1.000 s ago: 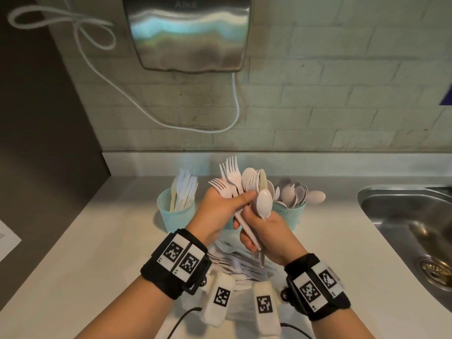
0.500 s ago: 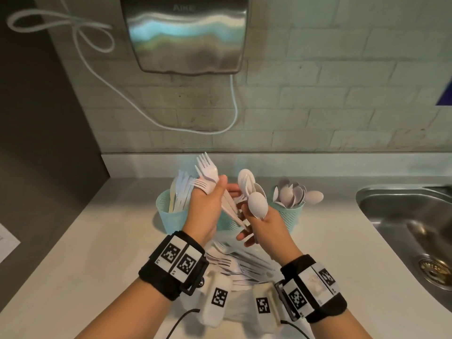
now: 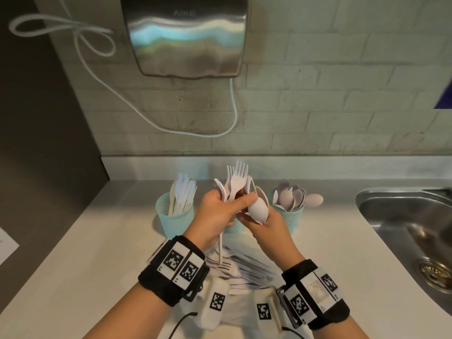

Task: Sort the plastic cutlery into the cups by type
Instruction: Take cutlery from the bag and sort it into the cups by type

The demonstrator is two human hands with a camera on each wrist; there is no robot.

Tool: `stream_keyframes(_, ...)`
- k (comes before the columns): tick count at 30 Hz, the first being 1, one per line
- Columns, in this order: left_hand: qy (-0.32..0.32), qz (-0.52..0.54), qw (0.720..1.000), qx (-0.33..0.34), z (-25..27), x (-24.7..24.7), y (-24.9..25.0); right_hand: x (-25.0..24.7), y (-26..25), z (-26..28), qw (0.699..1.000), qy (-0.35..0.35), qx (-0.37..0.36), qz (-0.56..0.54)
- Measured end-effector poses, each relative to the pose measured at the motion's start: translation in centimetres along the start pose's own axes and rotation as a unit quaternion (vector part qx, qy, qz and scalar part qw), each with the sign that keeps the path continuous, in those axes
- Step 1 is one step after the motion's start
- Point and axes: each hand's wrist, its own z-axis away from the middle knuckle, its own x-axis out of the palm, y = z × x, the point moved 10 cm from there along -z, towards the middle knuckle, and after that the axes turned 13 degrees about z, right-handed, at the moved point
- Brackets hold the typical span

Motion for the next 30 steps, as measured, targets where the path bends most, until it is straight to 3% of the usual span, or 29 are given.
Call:
stream_keyframes(3, -0.012, 0.015, 1.000, 0.018, 0.4, 0.7, 0.7, 0.1, 0.0, 0.2, 1.000, -0.024, 0.009, -0.015)
stream_keyframes(9, 0.028, 0.073, 0.993, 0.083, 0.4, -0.3, 2.5, 1.0, -0.2, 1.2, 0.980, -0.098, 0.059, -0.162)
stream_keyframes(15, 0.017, 0.042, 0.995, 0.087, 0.1, 0.6, 1.6, 1.8, -0.7, 1.3, 0.980, -0.112, 0.047, -0.156)
stream_keyframes(20, 0.038, 0.044, 0.994, 0.095, -0.5, 0.2, 2.6, 1.6, -0.3, 1.1, 0.985, -0.099, 0.063, -0.123)
stream_keyframes(30, 0.113, 0.014, 0.976, 0.184, -5.3, -2.7, 7.6, -1.2, 1.8, 0.9, 0.990, -0.027, 0.107, -0.091)
